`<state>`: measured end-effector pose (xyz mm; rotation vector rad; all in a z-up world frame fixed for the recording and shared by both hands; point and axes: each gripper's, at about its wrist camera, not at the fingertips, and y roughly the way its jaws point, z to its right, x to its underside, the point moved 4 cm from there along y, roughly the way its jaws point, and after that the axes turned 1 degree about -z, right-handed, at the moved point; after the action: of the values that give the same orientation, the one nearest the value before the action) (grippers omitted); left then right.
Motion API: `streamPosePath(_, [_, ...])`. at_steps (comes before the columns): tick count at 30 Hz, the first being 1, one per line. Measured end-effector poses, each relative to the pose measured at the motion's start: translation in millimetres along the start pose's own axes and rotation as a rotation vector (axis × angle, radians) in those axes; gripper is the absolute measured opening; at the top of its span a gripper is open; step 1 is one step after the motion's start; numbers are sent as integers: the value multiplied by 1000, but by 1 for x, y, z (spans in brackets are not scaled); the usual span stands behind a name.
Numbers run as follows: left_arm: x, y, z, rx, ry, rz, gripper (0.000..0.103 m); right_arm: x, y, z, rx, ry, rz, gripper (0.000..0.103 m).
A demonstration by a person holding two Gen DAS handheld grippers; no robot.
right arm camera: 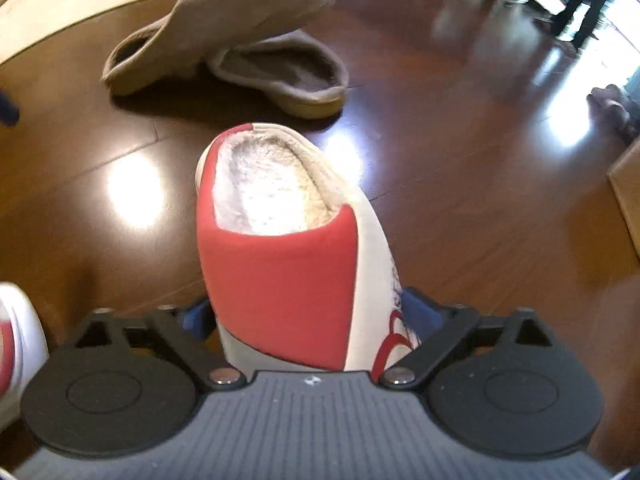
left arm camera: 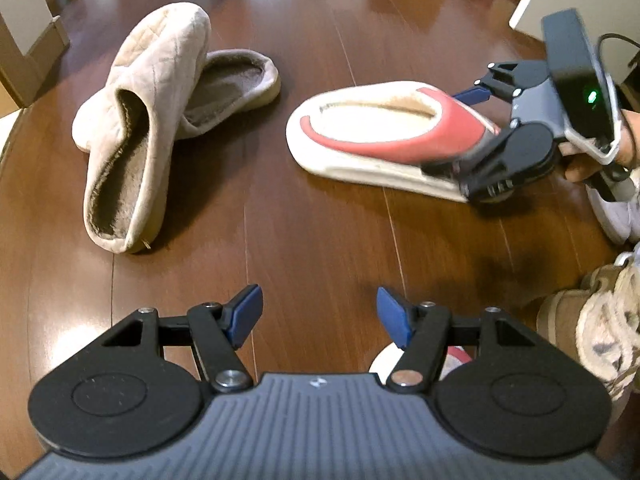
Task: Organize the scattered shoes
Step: 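Carry the slipper with the right gripper and set it beside the cream loafers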
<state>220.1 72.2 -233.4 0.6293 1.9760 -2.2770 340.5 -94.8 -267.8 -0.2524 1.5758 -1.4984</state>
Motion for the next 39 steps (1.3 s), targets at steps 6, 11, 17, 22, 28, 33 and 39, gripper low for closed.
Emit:
streamPosePath(6, [-6, 3, 19, 17, 32, 13, 66, 74, -41, 47, 335, 446, -44, 71])
streamPosePath(11, [-12, 12, 48, 44, 80, 5, 66, 155, -78, 90, 471, 792, -104, 87])
streamPosePath(17, [-18, 13, 78, 71, 138, 14, 66, 195, -99, 98, 293, 796, -74, 100])
streamPosePath(22, [-19, 16, 89, 68, 153, -1, 66, 201, -103, 101, 262, 807, -56, 78])
streamPosePath(28, [-19, 4, 93, 57, 174, 18, 66, 211, -114, 93, 385, 920, -9, 72])
streamPosePath(33, [-15, 1, 91, 45, 173, 11, 66, 210, -111, 94, 397, 954, 8, 73])
streamPosePath(39, [-7, -6, 85, 24, 195, 5, 66, 204, -100, 100, 397, 929, -22, 83])
